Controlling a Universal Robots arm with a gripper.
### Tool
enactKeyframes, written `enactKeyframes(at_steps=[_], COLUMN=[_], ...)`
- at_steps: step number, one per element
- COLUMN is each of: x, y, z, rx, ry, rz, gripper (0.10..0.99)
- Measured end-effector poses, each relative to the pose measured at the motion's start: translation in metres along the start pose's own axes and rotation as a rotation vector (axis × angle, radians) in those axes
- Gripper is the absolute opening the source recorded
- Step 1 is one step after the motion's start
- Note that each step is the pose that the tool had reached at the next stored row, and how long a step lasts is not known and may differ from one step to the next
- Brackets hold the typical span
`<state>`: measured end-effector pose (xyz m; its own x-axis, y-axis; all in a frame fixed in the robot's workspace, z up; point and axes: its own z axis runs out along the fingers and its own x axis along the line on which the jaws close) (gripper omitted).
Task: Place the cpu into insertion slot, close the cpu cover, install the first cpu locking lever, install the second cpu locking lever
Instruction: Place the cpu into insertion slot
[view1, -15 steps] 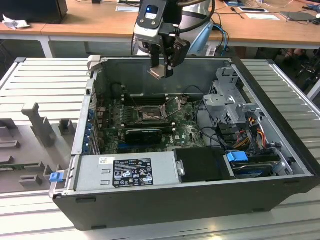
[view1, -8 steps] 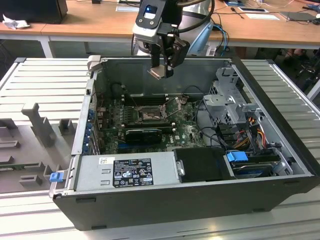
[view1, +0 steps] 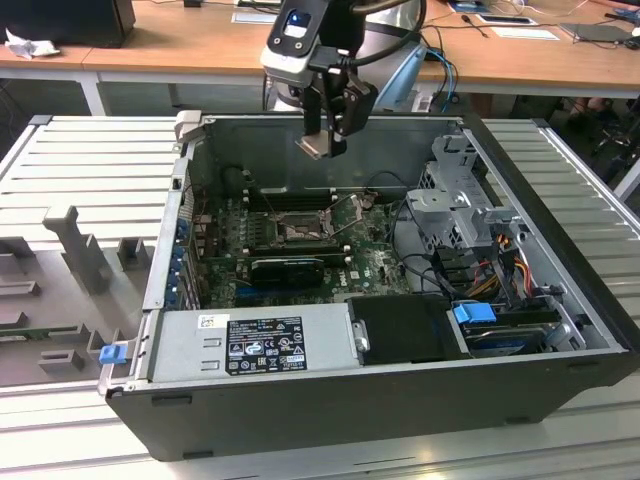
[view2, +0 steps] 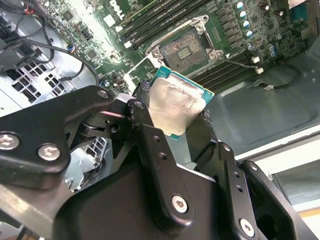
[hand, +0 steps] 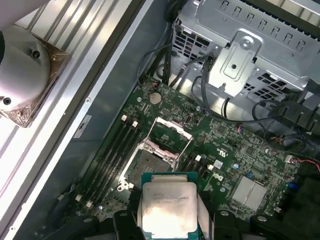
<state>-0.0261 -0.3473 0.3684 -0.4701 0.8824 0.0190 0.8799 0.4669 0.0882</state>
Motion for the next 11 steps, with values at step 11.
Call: enactKeyframes(at_steps=[11], x=[-0.0001], y=[-0.0004], z=[0.0048], rx=[-0.003], ry=[-0.0184], rz=[0.212], gripper=[0.529])
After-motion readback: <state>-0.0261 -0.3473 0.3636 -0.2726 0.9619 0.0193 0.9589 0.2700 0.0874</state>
